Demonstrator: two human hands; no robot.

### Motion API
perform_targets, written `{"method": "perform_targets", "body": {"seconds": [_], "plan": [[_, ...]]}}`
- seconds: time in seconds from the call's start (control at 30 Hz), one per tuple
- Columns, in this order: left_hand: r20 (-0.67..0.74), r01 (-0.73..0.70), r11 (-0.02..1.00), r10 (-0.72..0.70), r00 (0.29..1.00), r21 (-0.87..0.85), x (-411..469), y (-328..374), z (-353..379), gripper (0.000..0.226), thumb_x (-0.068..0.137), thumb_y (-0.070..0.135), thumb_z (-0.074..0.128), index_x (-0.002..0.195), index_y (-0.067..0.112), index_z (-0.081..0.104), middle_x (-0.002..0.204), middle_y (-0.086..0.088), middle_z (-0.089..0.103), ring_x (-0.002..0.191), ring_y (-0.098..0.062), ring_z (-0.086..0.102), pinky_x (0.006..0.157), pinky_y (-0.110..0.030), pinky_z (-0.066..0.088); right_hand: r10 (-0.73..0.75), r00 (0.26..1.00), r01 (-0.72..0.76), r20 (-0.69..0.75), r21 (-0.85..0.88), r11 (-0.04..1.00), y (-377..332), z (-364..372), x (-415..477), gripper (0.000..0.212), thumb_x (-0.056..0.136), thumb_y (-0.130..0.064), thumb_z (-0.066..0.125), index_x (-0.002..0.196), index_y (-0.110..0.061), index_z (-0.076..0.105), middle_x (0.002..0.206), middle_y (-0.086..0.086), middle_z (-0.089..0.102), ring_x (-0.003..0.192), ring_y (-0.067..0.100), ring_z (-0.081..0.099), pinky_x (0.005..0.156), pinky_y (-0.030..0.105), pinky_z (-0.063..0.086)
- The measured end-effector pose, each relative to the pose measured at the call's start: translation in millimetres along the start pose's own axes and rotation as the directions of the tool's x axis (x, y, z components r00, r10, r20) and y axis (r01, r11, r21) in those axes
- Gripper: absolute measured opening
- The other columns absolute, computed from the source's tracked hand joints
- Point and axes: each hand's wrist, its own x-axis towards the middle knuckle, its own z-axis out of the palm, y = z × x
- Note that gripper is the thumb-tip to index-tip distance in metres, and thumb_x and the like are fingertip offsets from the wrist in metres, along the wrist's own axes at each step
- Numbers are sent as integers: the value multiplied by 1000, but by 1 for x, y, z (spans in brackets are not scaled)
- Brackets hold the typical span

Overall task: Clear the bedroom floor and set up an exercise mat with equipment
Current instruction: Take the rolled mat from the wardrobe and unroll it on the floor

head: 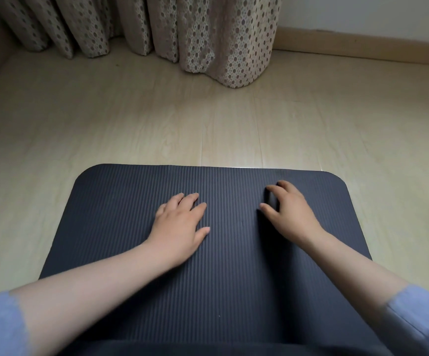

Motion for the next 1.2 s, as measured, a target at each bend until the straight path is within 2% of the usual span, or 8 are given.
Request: {"method": "perform_targets", "body": {"seconds": [0.1, 0.37, 0.47, 0.63, 0.87, 1.03, 1.1, 1.2], "plan": [[26, 10, 1000, -11, 1000, 24, 1, 2, 1, 62, 95, 49, 40, 149, 24, 24, 159, 0, 12, 146, -26, 8, 117, -44, 15, -6, 998, 9, 67, -48, 999, -5, -2, -16, 54, 93, -33, 58, 141, -13, 45, 153, 12, 33, 142, 29, 29, 114, 33, 25], [167, -24, 996, 9, 986, 88, -3, 0, -11, 68, 95, 53, 38, 151, 22, 16, 161, -3, 5, 147, -28, 6, 118, -44, 16, 13, 946, 22, 325, -106, 994, -7, 5, -78, 61, 93, -38, 56, 146, -15, 38, 156, 12, 23, 144, 31, 26, 117, 35, 25], [135, -14, 999, 18, 991, -30, -17, 12, -19, 63, 95, 48, 41, 149, 18, 26, 158, -7, 20, 144, -29, 20, 115, -45, 25, 43, 946, -15, 321, -88, 996, -12, 13, -87, 64, 95, -39, 54, 150, -16, 31, 162, 13, 11, 148, 31, 15, 120, 37, 18], [167, -50, 995, 64, 984, -87, -78, 25, -18, 54, 95, 49, 41, 136, 14, 46, 141, -10, 46, 130, -32, 43, 106, -44, 37, 70, 946, -30, 318, -128, 991, -12, 18, -85, 65, 95, -42, 53, 150, -18, 31, 161, 11, 13, 147, 33, 15, 119, 42, 22], [157, 39, 993, -21, 987, -114, -157, 20, -30, 51, 95, 52, 38, 128, 16, 52, 127, -8, 55, 117, -28, 52, 99, -38, 42, 101, 939, -36, 328, -200, 979, -19, 13, -88, 60, 98, -43, 45, 151, -22, 29, 162, 8, 10, 147, 30, 15, 117, 42, 24], [88, 41, 995, -32, 996, -93, -181, 25, -13, 54, 92, 61, 33, 119, 20, 56, 120, -2, 58, 113, -25, 54, 95, -38, 44, 109, 948, -42, 298, -223, 974, -16, 22, -103, 66, 97, -49, 42, 154, -29, 16, 164, 2, -1, 150, 26, 2, 118, 49, 20], [28, 15, 996, -12, 1000, -89, -184, 28, -3, 50, 92, 60, 32, 108, 22, 61, 109, 2, 63, 104, -21, 57, 86, -34, 45, 96, 947, -61, 307, -124, 990, -19, 22, -107, 63, 99, -48, 40, 153, -22, 23, 163, 8, 9, 149, 30, 10, 119, 45, 19], [-42, -1, 995, -3, 999, -100, -181, 23, 8, 47, 94, 56, 32, 83, 23, 62, 85, 4, 64, 86, -20, 57, 69, -32, 39, 7, 955, -10, 296, 9, 1000, -33, -6, -143, 55, 100, -43, 42, 144, -10, 44, 152, 7, 41, 141, 22, 35, 112, 28, 25]]}}
